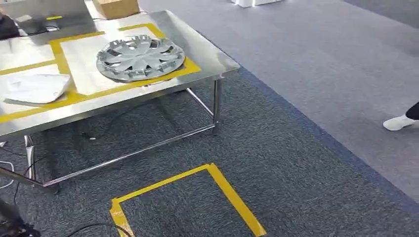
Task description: Take the parts from the cabinet and place them on the table.
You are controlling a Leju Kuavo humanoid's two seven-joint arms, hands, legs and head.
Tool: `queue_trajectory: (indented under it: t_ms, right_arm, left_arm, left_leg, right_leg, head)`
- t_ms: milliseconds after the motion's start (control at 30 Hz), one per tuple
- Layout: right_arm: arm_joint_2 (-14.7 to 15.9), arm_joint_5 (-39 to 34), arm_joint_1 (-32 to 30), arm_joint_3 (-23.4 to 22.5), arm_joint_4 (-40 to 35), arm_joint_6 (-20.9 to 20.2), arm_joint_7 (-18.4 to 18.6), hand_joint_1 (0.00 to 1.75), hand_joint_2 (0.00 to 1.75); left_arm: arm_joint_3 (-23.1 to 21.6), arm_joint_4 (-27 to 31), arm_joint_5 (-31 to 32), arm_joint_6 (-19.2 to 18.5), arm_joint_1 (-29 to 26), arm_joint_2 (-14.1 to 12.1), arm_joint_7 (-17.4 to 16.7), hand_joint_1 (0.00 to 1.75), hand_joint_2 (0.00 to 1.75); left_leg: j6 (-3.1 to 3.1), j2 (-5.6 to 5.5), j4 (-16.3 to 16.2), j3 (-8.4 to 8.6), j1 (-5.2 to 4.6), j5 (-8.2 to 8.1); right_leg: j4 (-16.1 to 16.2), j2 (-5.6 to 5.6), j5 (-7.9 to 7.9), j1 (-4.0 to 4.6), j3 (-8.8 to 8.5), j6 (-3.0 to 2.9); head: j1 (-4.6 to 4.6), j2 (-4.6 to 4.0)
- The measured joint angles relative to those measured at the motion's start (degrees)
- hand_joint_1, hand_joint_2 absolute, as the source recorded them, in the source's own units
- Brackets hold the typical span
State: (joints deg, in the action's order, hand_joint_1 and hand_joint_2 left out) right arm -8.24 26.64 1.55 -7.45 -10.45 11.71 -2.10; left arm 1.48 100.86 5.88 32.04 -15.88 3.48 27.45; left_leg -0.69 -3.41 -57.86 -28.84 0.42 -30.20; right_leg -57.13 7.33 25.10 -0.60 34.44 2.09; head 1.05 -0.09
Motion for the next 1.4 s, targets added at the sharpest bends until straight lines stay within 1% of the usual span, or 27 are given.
queue_trajectory:
  t_ms: [33,100,133,200,233,267,333,367,400,533,600,633,700,733,767,833,867,900,1033,1067,1100,1133,1233,1267,1333,1367,1400]
  right_arm:
    - [0.0,0.0,-0.2,-0.3,0.0,-0.2,0.1,0.00,0.00]
    - [0.0,0.2,-0.3,-0.7,0.0,-0.5,0.6,0.00,0.00]
    - [0.0,0.3,-0.1,-0.8,0.0,-0.5,0.7,0.00,0.00]
    - [0.0,0.9,0.1,-0.8,0.0,-0.9,1.4,0.00,0.00]
    - [0.0,1.2,0.1,-0.8,0.0,-1.0,1.7,0.00,0.00]
    - [0.0,1.5,0.0,-0.8,0.0,-1.2,2.0,0.00,0.00]
    - [0.1,1.9,0.0,-0.9,0.0,-1.2,2.6,0.00,0.00]
    - [0.1,2.2,0.1,-0.9,0.0,-1.2,2.9,0.00,0.00]
    - [0.1,2.5,0.5,-0.9,0.0,-1.2,3.5,0.00,0.00]
    - [0.2,3.3,0.4,-0.9,0.0,-1.2,4.8,0.00,0.00]
    - [0.2,3.5,0.4,-0.9,0.0,-1.2,5.2,0.00,0.00]
    - [0.2,3.7,0.6,-0.9,0.0,-1.2,5.2,0.00,0.00]
    - [0.2,3.8,0.8,-0.9,0.0,-1.2,5.4,0.00,0.00]
    - [0.2,3.9,0.7,-0.9,0.0,-1.2,5.5,0.00,0.00]
    - [0.2,4.0,0.7,-0.9,0.0,-1.2,5.6,0.00,0.00]
    - [0.2,4.0,0.5,-1.0,0.0,-1.0,5.7,0.00,0.00]
    - [0.2,4.1,0.5,-1.2,0.0,-0.9,5.9,0.00,0.00]
    - [0.2,4.2,0.6,-1.3,0.0,-0.8,6.0,0.00,0.00]
    - [0.2,4.2,0.4,-1.8,0.0,-0.8,6.2,0.00,0.00]
    - [0.3,4.2,0.3,-1.9,0.0,-0.7,6.4,0.00,0.00]
    - [0.3,4.3,0.3,-1.9,0.0,-0.5,6.6,0.00,0.00]
    - [0.3,4.3,0.4,-1.9,0.0,-0.4,6.7,0.00,0.00]
    - [0.3,4.3,0.6,-2.2,0.0,-0.3,7.1,0.00,0.00]
    - [0.3,4.3,0.5,-2.3,0.0,-0.3,7.2,0.00,0.00]
    - [0.3,4.3,0.3,-2.3,0.0,-0.2,7.2,0.00,0.00]
    - [0.4,4.3,0.4,-2.3,0.0,-0.2,7.3,0.00,0.00]
    - [0.3,4.4,0.6,-2.3,0.0,-0.2,7.5,0.00,0.00]
  left_arm:
    - [2.4,-3.4,0.6,-1.6,0.7,1.0,-1.3,0.00,0.00]
    - [8.4,-14.4,0.3,-5.8,3.1,2.6,-4.3,0.00,0.00]
    - [11.5,-21.0,1.1,-6.3,3.9,2.8,-4.0,0.00,0.00]
    - [16.8,-35.7,4.3,-7.5,7.1,2.8,-6.3,0.00,0.00]
    - [19.2,-43.5,4.8,-8.1,8.7,2.4,-6.9,0.00,0.00]
    - [21.7,-51.9,5.8,-8.3,9.8,2.2,-7.4,0.00,0.00]
    - [24.1,-62.6,8.4,-8.4,11.3,2.5,-11.6,0.00,0.00]
    - [24.3,-65.8,9.8,-9.0,11.9,2.6,-14.2,0.00,0.00]
    - [24.3,-70.2,11.9,-10.4,12.5,2.9,-18.2,0.00,0.00]
    - [24.4,-79.6,14.3,-15.9,14.6,4.4,-30.1,0.00,0.00]
    - [24.4,-81.9,14.9,-15.8,15.0,5.1,-31.6,0.00,0.00]
    - [24.4,-83.2,14.9,-15.8,15.0,5.4,-32.1,0.00,0.00]
    - [24.4,-84.7,16.0,-15.4,14.9,5.5,-32.6,0.00,0.00]
    - [24.4,-85.2,16.6,-15.3,14.9,5.5,-32.6,0.00,0.00]
    - [24.3,-85.6,17.1,-15.2,15.0,5.5,-32.4,0.00,0.00]
    - [24.3,-86.1,17.7,-14.7,15.2,5.3,-31.0,0.00,0.00]
    - [24.3,-86.3,18.0,-14.8,15.3,5.2,-30.4,0.00,0.00]
    - [24.3,-86.5,18.0,-14.8,15.4,5.0,-30.1,0.00,0.00]
    - [24.3,-86.9,18.0,-14.7,15.9,4.8,-29.6,0.00,0.00]
    - [24.2,-87.0,18.3,-14.8,16.0,4.9,-29.3,0.00,0.00]
    - [24.1,-87.0,19.0,-14.8,16.1,4.9,-29.0,0.00,0.00]
    - [23.8,-87.2,19.8,-15.0,16.1,4.9,-28.5,0.00,0.00]
    - [23.0,-87.5,21.1,-15.3,16.0,4.8,-27.6,0.00,0.00]
    - [22.9,-87.6,21.1,-15.4,16.1,4.8,-27.5,0.00,0.00]
    - [22.5,-87.7,21.1,-15.4,16.2,4.9,-27.3,0.00,0.00]
    - [22.4,-87.7,21.0,-15.4,16.3,4.9,-27.2,0.00,0.00]
    - [22.3,-87.7,20.8,-15.1,16.3,4.9,-27.1,0.00,0.00]
  left_leg:
    - [-0.51,0.65,0.5,0.06,0.29,0.49]
    - [-1.29,2.33,0.8,-0.26,0.38,1.15]
    - [-1.37,3.37,0.8,-0.55,0.27,1.24]
    - [-1.38,5.32,0.8,-1.05,0.14,1.45]
    - [-1.34,6.13,0.7,-1.15,0.11,1.51]
    - [-1.32,7.18,0.7,-1.14,0.11,1.51]
    - [-1.25,8.71,0.7,-1.12,0.08,1.50]
    - [-1.17,9.14,0.7,-1.03,0.05,1.52]
    - [-0.78,9.63,0.5,-1.18,-0.42,1.35]
    - [0.34,11.63,0.6,-0.81,-0.37,1.49]
    - [1.16,6.25,-2.1,-1.75,0.04,-1.18]
    - [1.23,4.74,-6.3,-3.37,0.17,-3.81]
    - [1.35,4.11,-15.1,-7.03,0.18,-7.68]
    - [1.34,4.03,-17.1,-7.89,0.17,-7.88]
    - [1.29,4.01,-16.3,-7.45,0.18,-6.59]
    - [0.99,3.39,-8.2,-3.78,0.21,-1.39]
    - [0.72,1.40,-3.1,-1.50,0.25,1.00]
    - [0.29,-1.73,-1.0,-0.65,0.39,0.54]
    - [-0.29,0.17,0.0,-0.66,0.14,0.83]
    - [-0.69,1.32,0.7,-0.60,0.62,1.36]
    - [-0.91,1.73,0.9,-0.66,0.55,1.49]
    - [-1.17,2.58,0.9,-0.80,0.52,1.54]
    - [-1.15,5.55,0.8,-1.06,0.36,1.52]
    - [-1.12,6.41,0.8,-1.02,0.37,1.49]
    - [-0.87,7.79,0.8,-0.89,0.48,1.33]
    - [-0.56,8.46,0.8,-0.56,0.55,1.18]
    - [-0.15,8.96,0.7,-0.37,0.33,1.02]
  right_leg:
    - [0.0,0.55,-0.24,0.03,0.44,0.38]
    - [-3.6,-4.99,2.89,0.26,2.37,0.61]
    - [-8.2,-6.16,5.57,0.23,4.50,0.86]
    - [-16.3,-6.90,9.07,0.11,7.80,1.14]
    - [-17.6,-7.01,9.13,0.06,7.98,1.22]
    - [-16.0,-7.11,7.94,0.06,6.48,1.22]
    - [-6.4,-8.30,4.05,0.12,0.40,0.79]
    - [-1.9,-10.50,2.89,0.36,-2.60,0.38]
    - [0.9,-12.51,3.68,0.93,-3.77,0.07]
    - [0.9,-10.02,2.93,0.91,-3.02,-1.38]
    - [1.3,-9.10,2.25,0.44,-3.77,-2.15]
    - [1.3,-8.41,2.05,0.45,-3.48,-2.47]
    - [1.2,-6.71,1.83,0.59,-3.12,-2.75]
    - [1.1,-5.82,1.74,0.60,-2.99,-2.68]
    - [1.0,-4.97,1.71,0.60,-2.93,-2.66]
    - [0.5,-3.27,1.66,0.58,-2.80,-2.55]
    - [0.3,-2.50,1.63,0.55,-2.67,-2.39]
    - [0.0,-1.94,1.65,0.64,-2.37,-2.09]
    - [-0.1,0.80,0.91,0.16,-0.40,-0.21]
    - [-0.6,0.44,1.16,0.04,-0.09,-0.09]
    - [-2.2,-3.02,2.57,0.41,0.75,0.11]
    - [-5.7,-5.00,4.87,0.37,2.60,0.34]
    - [-17.6,-6.88,9.66,-0.07,7.79,1.05]
    - [-17.4,-7.07,8.88,-0.27,7.38,1.21]
    - [-9.9,-7.89,4.95,-0.63,2.87,1.38]
    - [-4.2,-9.42,2.90,-0.67,-0.55,1.39]
    - [-0.4,-12.67,3.10,-0.52,-2.55,1.44]
  head:
    - [-0.04,0.00]
    - [0.52,0.00]
    - [0.52,0.00]
    - [0.50,0.00]
    - [0.50,0.00]
    - [0.52,0.00]
    - [0.55,0.00]
    - [0.50,0.00]
    - [0.59,0.00]
    - [0.61,0.00]
    - [0.39,0.00]
    - [0.37,0.00]
    - [0.35,0.00]
    - [0.37,0.00]
    - [0.39,0.00]
    - [0.37,0.00]
    - [0.35,0.00]
    - [0.46,0.00]
    - [0.46,0.00]
    - [0.39,0.00]
    - [0.89,0.00]
    - [1.16,0.00]
    - [1.12,0.00]
    - [1.07,0.00]
    - [1.14,0.00]
    - [1.13,0.00]
    - [1.20,0.00]
